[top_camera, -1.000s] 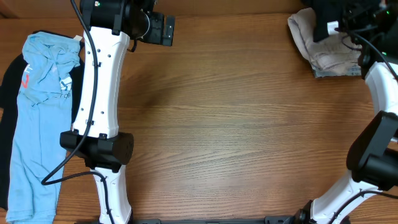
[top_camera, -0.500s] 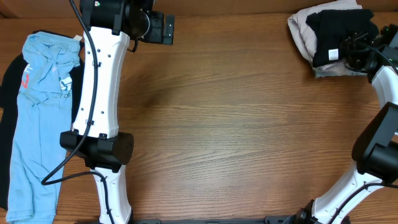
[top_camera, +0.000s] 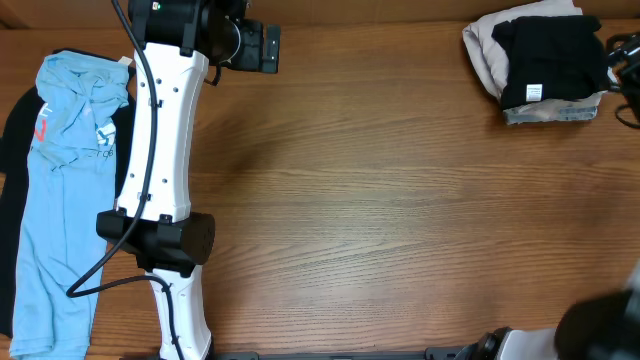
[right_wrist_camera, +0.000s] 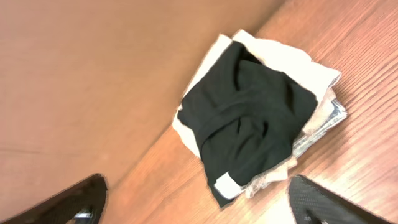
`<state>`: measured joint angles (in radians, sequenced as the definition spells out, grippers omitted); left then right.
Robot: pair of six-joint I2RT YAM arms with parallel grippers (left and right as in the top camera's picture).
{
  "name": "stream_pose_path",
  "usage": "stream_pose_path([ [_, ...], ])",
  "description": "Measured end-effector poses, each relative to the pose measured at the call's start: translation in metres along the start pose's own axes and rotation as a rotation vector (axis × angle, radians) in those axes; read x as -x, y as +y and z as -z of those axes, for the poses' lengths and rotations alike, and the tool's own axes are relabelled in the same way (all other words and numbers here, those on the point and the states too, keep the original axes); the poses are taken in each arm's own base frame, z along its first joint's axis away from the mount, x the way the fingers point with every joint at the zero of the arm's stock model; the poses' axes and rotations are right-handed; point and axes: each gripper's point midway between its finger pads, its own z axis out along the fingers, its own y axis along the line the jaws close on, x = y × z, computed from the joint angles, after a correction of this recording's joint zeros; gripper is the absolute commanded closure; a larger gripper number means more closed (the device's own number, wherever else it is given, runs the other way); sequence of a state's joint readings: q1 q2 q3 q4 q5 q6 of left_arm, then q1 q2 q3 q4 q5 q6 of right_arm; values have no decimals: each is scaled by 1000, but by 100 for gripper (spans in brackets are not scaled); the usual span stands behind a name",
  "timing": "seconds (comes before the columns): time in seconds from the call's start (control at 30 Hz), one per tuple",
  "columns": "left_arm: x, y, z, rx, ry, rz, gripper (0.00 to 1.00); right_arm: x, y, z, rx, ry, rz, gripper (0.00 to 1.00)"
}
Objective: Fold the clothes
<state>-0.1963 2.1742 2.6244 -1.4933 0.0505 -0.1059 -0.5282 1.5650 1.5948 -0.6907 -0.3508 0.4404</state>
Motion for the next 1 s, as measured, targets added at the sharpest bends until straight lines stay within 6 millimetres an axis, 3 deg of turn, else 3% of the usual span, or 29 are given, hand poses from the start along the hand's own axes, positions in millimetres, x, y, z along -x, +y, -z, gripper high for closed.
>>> stream_pose_path([
  [0.1,0,0,0,0,0,0,0,-5,16,43,5,-17,61,0],
  [0.2,0,0,0,0,1,0,0,-25,35,82,42,6,171,0],
  [0.3,0,0,0,0,1,0,0,-67,70,121,143,80,332,0],
  [0.37,0,0,0,0,1,0,0,-87,79,137,176,121,376,0],
  [0.53,0,0,0,0,0,0,0,-138,76,178,189,255,409,0],
  [0.67,0,0,0,1,0,0,0,-156,68,188,170,324,393,0],
  [0.87,0,0,0,1,0,0,0,-170,52,186,105,408,365,0],
  [1.0,0,0,0,2,0,0,0,-165,52,183,112,386,421,0],
])
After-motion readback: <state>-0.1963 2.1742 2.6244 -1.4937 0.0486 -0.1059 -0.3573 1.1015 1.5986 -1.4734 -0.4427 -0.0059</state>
